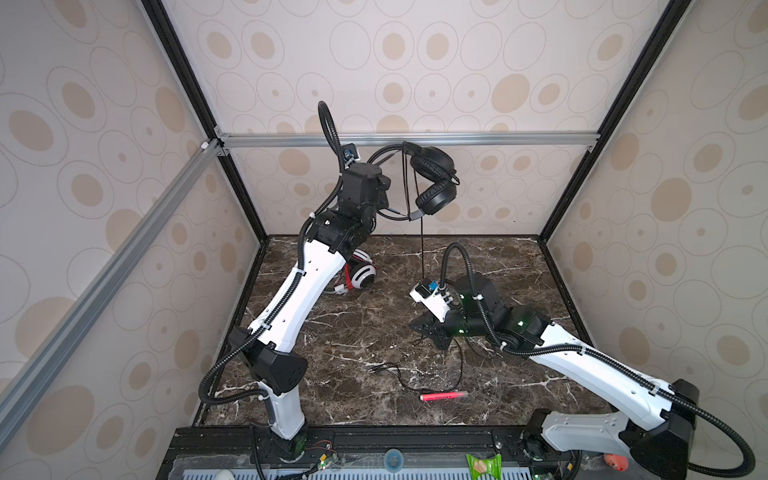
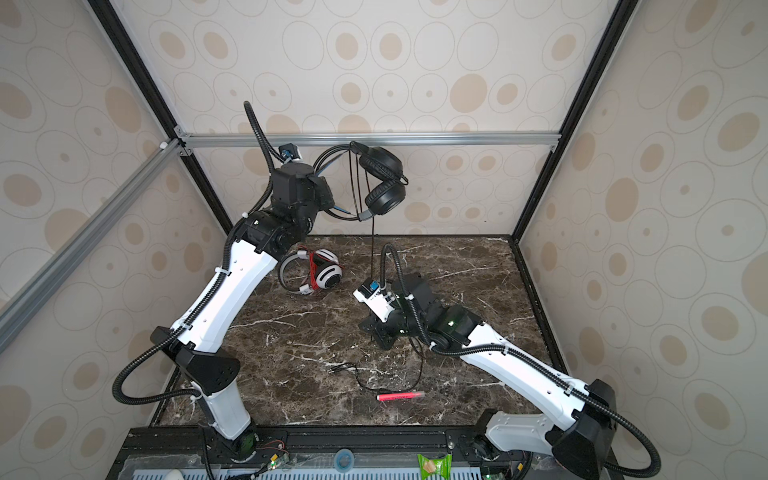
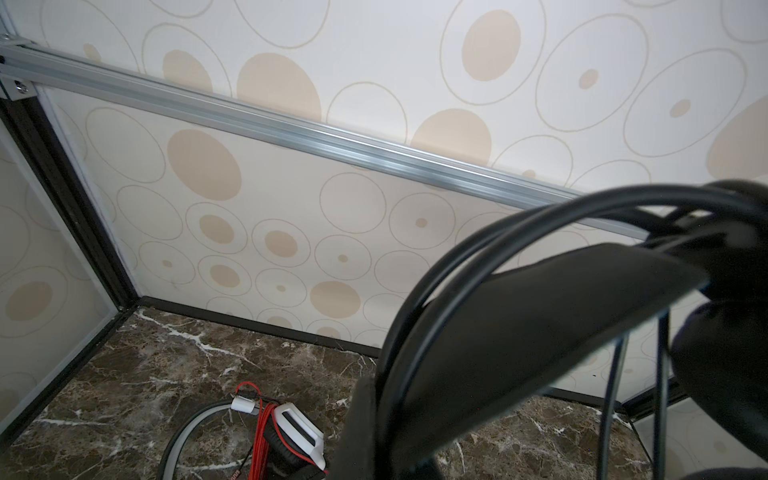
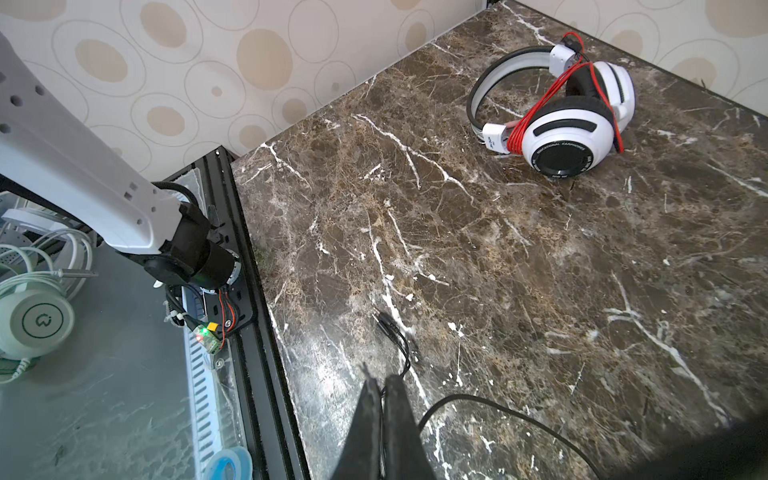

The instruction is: Wrap the headphones

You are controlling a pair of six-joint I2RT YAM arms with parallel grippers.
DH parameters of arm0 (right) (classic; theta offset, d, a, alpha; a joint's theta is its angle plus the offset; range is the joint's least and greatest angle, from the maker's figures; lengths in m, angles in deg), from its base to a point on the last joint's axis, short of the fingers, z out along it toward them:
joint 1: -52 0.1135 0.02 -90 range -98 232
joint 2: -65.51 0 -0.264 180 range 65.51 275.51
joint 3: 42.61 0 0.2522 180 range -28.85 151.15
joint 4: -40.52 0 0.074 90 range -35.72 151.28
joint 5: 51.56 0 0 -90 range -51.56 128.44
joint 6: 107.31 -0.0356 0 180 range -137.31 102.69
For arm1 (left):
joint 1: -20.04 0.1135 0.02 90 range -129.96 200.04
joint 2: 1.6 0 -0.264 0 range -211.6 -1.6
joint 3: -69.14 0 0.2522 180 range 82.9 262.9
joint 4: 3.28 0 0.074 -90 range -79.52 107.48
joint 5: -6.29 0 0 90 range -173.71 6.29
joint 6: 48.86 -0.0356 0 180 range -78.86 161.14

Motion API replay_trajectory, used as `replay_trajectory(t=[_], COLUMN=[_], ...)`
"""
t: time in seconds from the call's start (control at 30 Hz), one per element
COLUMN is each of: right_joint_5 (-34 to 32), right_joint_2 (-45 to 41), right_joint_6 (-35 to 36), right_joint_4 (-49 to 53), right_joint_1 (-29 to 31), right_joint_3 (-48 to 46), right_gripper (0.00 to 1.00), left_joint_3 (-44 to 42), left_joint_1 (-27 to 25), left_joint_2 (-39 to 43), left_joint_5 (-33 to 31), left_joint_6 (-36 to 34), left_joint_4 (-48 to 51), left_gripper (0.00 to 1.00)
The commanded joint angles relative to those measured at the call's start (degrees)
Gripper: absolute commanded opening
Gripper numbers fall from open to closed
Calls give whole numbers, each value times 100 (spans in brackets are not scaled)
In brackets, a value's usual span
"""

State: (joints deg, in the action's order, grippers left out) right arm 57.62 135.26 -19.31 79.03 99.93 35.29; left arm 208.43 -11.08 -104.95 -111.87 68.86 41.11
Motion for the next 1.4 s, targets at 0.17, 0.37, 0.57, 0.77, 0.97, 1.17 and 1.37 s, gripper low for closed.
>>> replay_trajectory(t=[0.17, 0.37, 0.57, 0.77, 0.97, 1.17, 1.37], right_joint_5=[-499, -333, -313, -238, -234, -399, -638], right_joint_2=[338, 631, 592, 384, 147, 20, 144], right_joint_6=[-251, -442, -334, -314, -398, -335, -107], right_joint_4=[-147, -273, -228, 71, 366, 679, 1360], right_joint_1=[122, 141, 255, 534, 636, 625, 396], right_joint_3=[-193, -279, -161, 46, 416, 950, 1562], right_gripper=[0, 0, 0, 0, 0, 0, 0], left_joint_3=[-169, -666, -794, -1043, -1637, -2389, -3225], left_joint_1=[58, 53, 57, 47, -158, -269, -500], left_joint_2=[273, 570, 599, 495, 518, 610, 946], left_joint_5=[136, 250, 35, -386, -975, -1040, -1369], left_joint_6=[857, 1081, 853, 362, -594, -1255, -2273], left_joint_4=[-571, -719, -728, -851, -1343, -1634, -1836], left_gripper=[0, 0, 0, 0, 0, 0, 0])
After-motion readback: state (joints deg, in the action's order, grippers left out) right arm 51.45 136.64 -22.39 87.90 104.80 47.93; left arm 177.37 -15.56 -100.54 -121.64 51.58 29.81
